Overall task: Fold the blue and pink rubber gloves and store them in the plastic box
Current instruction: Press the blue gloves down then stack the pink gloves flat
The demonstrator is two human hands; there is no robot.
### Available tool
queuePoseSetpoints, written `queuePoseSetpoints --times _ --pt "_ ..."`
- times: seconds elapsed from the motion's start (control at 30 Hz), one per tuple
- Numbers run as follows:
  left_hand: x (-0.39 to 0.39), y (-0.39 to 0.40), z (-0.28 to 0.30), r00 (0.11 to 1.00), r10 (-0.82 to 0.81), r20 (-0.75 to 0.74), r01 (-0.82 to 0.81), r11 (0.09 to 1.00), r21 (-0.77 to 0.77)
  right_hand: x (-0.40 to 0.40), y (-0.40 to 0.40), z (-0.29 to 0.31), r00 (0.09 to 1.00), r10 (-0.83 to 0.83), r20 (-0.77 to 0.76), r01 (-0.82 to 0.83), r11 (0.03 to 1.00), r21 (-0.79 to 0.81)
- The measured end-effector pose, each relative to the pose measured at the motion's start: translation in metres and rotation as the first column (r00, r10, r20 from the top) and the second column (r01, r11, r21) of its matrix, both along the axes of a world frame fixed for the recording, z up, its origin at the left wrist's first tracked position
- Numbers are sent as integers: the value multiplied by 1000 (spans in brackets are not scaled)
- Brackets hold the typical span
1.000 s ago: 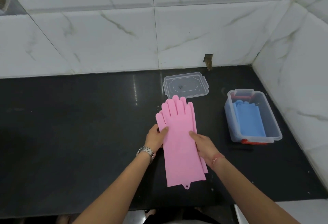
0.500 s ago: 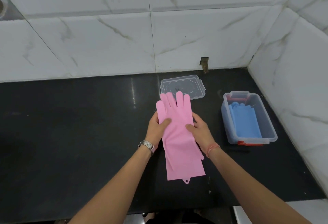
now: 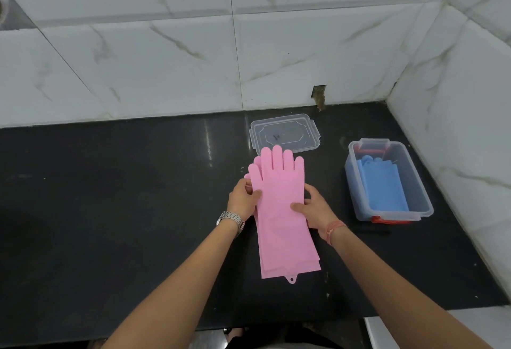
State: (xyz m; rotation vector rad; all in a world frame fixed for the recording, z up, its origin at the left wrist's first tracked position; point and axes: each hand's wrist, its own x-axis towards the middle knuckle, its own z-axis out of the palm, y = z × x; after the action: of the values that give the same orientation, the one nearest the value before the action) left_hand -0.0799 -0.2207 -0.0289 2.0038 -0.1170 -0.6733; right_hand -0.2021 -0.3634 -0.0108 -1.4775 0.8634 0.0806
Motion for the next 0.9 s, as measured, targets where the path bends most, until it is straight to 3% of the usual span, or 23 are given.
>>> queuePoseSetpoints --times 0.13,0.3,0.63,0.77,0.9 --pt "1 4 1 999 17 -42 -17 1000 -8 -17 5 -7 991 96 -92 -95 995 10" --pt "-2 7 -1 995 40 -91 -41 999 -16 -26 4 -12 999 46 -24 -46 999 20" --pt "-7 9 -7 988 113 -100 -116 993 -20 -33 11 -20 995 96 -2 -94 969 -228" --pt "-8 12 -10 993 110 -40 -110 994 12 -33 16 -20 994 96 -47 -107 913 -393" --pt "-6 16 -9 998 -4 58 -3 991 131 -40 21 -19 987 98 -128 -152 824 -546"
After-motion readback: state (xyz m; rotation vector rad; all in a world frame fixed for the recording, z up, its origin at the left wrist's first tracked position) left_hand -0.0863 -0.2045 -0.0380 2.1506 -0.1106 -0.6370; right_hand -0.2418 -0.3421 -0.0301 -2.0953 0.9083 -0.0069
